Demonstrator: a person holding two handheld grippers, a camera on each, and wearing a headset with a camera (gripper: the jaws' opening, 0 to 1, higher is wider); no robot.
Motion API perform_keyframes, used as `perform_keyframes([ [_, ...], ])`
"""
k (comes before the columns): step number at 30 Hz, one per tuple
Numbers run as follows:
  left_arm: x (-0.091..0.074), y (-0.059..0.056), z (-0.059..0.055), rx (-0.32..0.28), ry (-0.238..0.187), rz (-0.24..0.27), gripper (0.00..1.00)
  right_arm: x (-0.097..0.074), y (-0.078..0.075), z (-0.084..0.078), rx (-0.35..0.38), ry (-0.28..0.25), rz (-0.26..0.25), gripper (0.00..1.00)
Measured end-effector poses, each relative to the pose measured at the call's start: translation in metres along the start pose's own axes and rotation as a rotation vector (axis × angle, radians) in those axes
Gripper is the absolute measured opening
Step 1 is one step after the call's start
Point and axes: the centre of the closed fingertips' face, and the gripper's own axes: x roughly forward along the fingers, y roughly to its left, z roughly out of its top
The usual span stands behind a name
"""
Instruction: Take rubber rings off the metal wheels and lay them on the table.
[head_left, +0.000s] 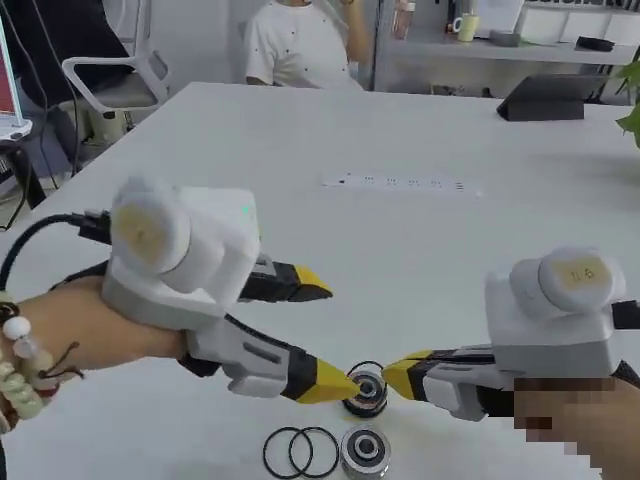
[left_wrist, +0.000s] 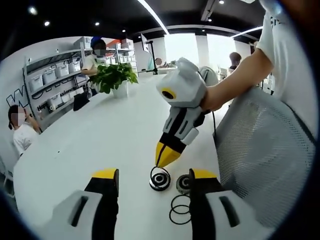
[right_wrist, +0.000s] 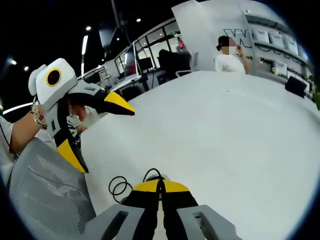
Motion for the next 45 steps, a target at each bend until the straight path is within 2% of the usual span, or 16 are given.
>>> perform_keyframes([
  [4, -0.025, 0.003, 0.003, 0.024, -0.001, 0.037, 0.59, -0.004, -0.003, 0.007, 0.013, -0.027, -0.006, 0.0],
  [5, -0.027, 0.003, 0.004, 0.025, -0.001, 0.039, 0.6, -0.005, -0.003, 0.008, 0.017, -0.032, -0.007, 0.0],
  [8, -0.048, 0.006, 0.006, 0.026, -0.015, 0.082, 0.61, -0.007, -0.003, 0.012, 0.03, -0.05, -0.007, 0.0],
  [12, -0.072, 0.003, 0.005, -0.01, -0.051, 0.12, 0.66, -0.011, -0.002, 0.019, 0.043, -0.077, -0.004, 0.0],
  [15, -0.084, -0.001, -0.003, -0.032, -0.049, 0.145, 0.69, -0.013, 0.0, 0.024, 0.051, -0.095, 0.004, 0.0],
  [17, -0.088, -0.005, -0.01, -0.057, -0.033, 0.164, 0.7, -0.014, 0.002, 0.026, 0.054, -0.105, 0.01, 0.0],
  [19, -0.092, -0.009, -0.014, -0.067, -0.044, 0.175, 0.72, -0.015, 0.005, 0.029, 0.056, -0.113, 0.019, 0.0],
  [21, -0.095, -0.012, -0.02, -0.111, -0.053, 0.187, 0.73, -0.016, 0.008, 0.031, 0.059, -0.121, 0.028, 0.0],
  [26, -0.098, -0.017, -0.035, -0.154, -0.047, 0.21, 0.74, -0.017, 0.019, 0.037, 0.05, -0.135, 0.053, 0.0],
  [36, -0.1, -0.034, -0.069, -0.23, 0.008, 0.221, 0.76, -0.015, 0.039, 0.04, -0.016, -0.119, 0.081, 0.0],
  [45, -0.1, -0.04, -0.08, -0.279, 0.012, 0.229, 0.76, -0.013, 0.059, 0.046, -0.028, -0.131, 0.126, 0.0],
])
